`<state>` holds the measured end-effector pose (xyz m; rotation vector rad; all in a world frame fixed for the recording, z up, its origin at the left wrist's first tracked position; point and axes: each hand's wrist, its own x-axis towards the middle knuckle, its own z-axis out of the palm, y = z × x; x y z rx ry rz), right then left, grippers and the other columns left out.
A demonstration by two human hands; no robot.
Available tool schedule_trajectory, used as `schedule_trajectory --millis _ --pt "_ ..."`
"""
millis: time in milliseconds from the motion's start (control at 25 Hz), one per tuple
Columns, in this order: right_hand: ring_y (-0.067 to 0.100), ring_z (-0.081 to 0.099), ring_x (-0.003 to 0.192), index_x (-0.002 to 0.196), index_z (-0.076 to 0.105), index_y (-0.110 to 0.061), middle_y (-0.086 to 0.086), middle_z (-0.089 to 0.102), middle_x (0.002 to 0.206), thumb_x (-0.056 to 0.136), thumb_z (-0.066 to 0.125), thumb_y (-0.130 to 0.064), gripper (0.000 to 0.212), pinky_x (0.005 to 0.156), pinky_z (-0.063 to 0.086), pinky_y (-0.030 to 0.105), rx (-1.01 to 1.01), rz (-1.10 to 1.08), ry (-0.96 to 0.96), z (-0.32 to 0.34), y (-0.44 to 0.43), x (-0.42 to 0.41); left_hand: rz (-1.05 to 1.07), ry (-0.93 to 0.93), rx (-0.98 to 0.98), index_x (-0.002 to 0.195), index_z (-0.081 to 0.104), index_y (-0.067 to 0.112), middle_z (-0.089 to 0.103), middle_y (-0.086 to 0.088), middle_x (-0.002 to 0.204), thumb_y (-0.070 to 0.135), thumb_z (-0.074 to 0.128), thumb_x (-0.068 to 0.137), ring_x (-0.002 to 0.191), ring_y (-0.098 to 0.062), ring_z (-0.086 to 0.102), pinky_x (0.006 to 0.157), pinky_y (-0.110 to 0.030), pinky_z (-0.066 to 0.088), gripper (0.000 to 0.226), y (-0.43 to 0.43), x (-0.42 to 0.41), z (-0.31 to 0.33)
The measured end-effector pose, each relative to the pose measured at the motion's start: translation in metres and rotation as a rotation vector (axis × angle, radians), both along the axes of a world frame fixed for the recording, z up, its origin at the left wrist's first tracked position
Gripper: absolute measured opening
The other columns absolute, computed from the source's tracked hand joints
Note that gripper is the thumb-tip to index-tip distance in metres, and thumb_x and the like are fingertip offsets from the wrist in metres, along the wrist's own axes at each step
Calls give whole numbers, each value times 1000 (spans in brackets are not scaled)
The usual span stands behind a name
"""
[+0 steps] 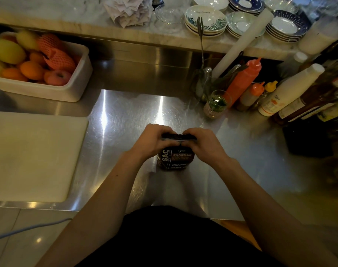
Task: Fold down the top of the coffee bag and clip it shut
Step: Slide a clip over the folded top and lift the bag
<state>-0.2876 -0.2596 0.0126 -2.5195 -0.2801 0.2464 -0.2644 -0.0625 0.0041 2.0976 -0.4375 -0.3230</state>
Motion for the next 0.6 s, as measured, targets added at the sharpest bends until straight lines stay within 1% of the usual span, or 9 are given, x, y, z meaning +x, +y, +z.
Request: schedule_trajectory --millis 40,120,240,320,400,480,600 --pt "19 63 87 101 70 -21 1 72 93 84 65 -25 19 78 52 40 22 -3 1 -1 -1 0 7 -7 -6 97 76 17 74 4 85 27 79 77 81 -6 69 74 -17 51 22 0 1 0" --pt "16 64 89 105 70 -20 -1 72 97 85 67 -25 21 80 51 34 67 -1 22 2 -7 0 -4 -34 -10 96 76 17 75 4 85 28 79 77 81 -7 69 74 -19 52 22 2 1 -2" --pt "12 63 86 104 70 -16 0 72 95 86 67 -18 18 78 49 26 117 -6 24 3 -15 -2 -19 -57 21 98 75 16 75 2 87 27 78 79 82 -9 69 75 -22 53 22 4 2 -3" --pt "12 62 80 100 71 -13 2 73 90 85 66 -12 15 75 49 26 131 -50 -15 1 -16 -6 -56 -64 65 100 73 16 74 2 90 28 77 79 84 -11 69 77 -24 54 24 0 4 -1" --pt "11 63 79 100 71 -13 3 74 89 86 66 -12 15 74 50 23 127 -71 -49 -1 -15 -6 -99 -79 137 104 72 19 74 2 95 33 76 80 87 -12 68 79 -29 53 29 -4 8 2" --pt "12 64 83 102 71 -14 4 74 94 86 66 -14 17 77 50 23 115 -34 -37 -1 -14 -4 -121 -108 230 107 71 24 74 4 97 42 73 80 88 -12 66 77 -31 52 32 -6 11 5" --pt "11 64 91 113 66 -16 1 72 101 85 70 -20 28 84 50 25 143 -11 14 1 -23 -1 -99 -150 287 106 72 26 75 4 94 47 69 82 85 -14 66 74 -32 50 32 -5 11 6"
